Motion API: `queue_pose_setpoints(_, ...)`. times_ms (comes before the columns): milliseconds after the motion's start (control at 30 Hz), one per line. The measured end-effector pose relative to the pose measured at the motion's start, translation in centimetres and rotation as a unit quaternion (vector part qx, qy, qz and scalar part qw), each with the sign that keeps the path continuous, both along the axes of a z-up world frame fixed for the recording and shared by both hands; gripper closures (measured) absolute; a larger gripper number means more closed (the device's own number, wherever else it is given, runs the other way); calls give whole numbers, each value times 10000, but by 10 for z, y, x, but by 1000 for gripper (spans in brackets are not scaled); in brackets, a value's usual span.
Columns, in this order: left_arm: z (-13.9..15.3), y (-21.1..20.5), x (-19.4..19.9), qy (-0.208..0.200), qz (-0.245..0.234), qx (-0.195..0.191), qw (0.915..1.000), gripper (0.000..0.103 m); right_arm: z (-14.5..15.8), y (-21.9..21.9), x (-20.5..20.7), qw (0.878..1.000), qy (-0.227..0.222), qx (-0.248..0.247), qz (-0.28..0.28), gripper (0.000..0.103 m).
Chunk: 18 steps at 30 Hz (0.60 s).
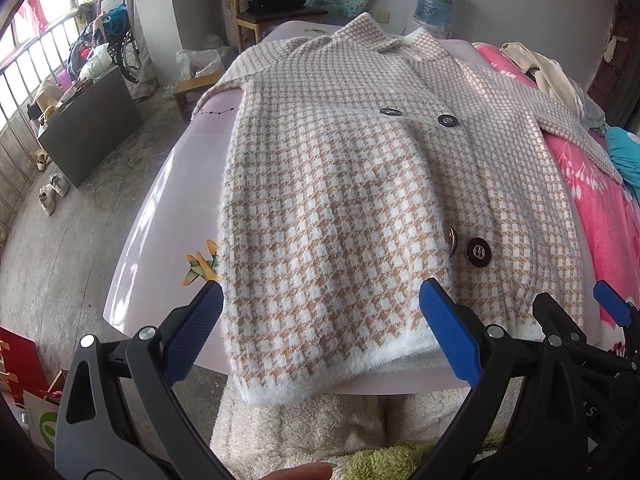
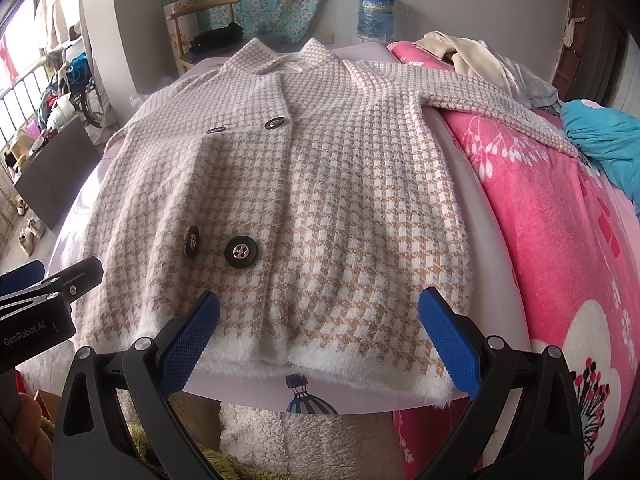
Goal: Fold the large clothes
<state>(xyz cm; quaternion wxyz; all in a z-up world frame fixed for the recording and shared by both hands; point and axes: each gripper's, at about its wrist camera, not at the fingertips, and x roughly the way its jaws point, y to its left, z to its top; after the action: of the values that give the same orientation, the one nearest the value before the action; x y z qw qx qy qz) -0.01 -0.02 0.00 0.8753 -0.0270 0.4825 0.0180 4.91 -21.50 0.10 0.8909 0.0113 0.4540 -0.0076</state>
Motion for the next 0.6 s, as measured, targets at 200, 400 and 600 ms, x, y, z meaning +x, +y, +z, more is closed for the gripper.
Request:
queue_pose_setpoints(200,0,0,0,-15,5,15,10000,8,0,0,0,10000,-5,2,1,6)
queue_pose_setpoints(400,4,5,3,-23,0,15,10000,8,0,0,-1,10000,-3,-3,0,6)
queue_pose_setpoints(600,4,4,2,-29,-1,21,10000,8,1,-1,-1,10000,1,10,-7,6)
